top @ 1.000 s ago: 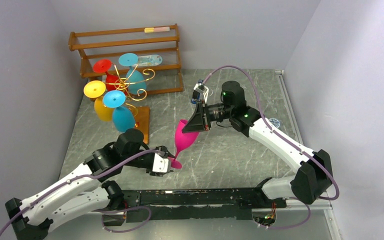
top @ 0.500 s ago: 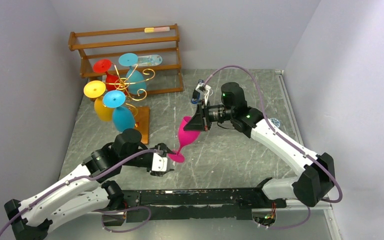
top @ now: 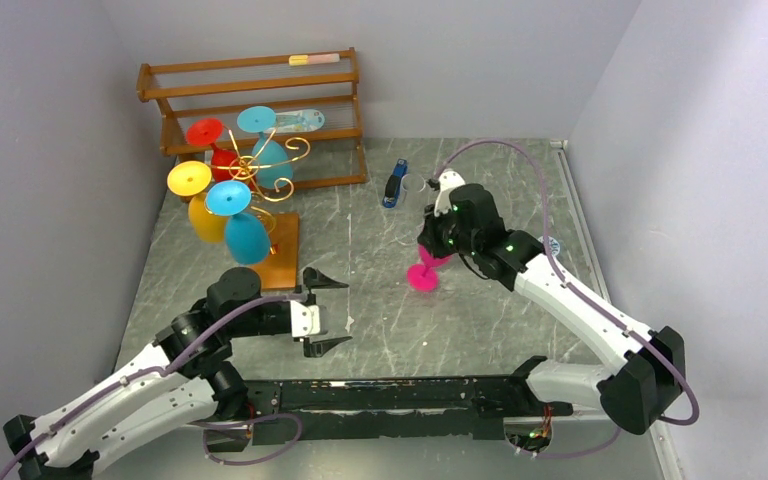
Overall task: Take the wine glass off the wine glass rack
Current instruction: Place the wine glass at the center of the board.
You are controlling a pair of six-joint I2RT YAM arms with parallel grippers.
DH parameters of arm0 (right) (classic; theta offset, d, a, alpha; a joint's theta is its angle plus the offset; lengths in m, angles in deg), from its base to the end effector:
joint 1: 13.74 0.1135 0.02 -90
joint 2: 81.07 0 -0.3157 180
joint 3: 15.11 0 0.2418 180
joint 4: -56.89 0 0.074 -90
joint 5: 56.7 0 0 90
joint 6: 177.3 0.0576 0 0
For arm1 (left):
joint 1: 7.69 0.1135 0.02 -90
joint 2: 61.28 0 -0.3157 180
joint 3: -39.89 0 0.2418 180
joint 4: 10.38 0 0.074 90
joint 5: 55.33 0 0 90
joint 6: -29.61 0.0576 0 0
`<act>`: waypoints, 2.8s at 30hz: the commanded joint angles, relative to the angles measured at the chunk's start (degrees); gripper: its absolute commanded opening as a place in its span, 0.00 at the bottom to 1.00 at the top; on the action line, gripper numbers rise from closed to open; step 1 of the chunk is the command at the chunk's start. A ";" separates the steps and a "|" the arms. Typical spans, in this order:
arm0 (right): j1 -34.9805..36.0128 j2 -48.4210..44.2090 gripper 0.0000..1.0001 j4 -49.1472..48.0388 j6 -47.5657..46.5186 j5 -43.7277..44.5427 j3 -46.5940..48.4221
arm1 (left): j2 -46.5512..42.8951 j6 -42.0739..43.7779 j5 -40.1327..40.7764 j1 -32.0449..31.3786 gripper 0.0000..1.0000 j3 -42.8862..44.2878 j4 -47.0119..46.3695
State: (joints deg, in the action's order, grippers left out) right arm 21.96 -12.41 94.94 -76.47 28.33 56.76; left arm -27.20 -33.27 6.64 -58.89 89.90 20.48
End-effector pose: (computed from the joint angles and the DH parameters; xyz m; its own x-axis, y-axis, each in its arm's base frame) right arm 0.2037 0.1525 0.3460 -0.5758 -0.1832 -0.7968 -0.5405 0.8165 0.2028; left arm 0.0489 -0.1040 0.3246 0.2996 0.2695 -0.9152 0.9391 0.0858 0.3327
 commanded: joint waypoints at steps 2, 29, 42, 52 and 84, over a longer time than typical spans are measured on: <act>-0.06 -1.52 0.00 -4.40 4.04 22.00 0.56 | -1.38 -7.37 6.03 0.17 0.97 -1.76 -5.47; -6.22 14.26 0.00 -17.50 6.47 30.95 3.62 | 1.45 -9.19 9.11 0.16 0.97 -0.93 -2.13; -6.16 20.60 0.00 -20.07 6.11 27.95 3.50 | 0.45 -9.07 9.24 0.18 0.97 -1.21 -1.02; -6.09 20.81 0.00 -19.46 4.56 28.23 4.37 | 0.40 -8.74 9.80 0.15 0.97 -1.54 -1.15; -6.09 21.18 0.19 -18.07 5.29 26.86 7.64 | 2.27 -9.49 4.61 0.17 0.97 -1.62 -0.67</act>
State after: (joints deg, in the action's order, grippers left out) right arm 15.80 9.43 76.28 -72.05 54.86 62.92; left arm -25.21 -42.63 14.68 -58.89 87.21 19.35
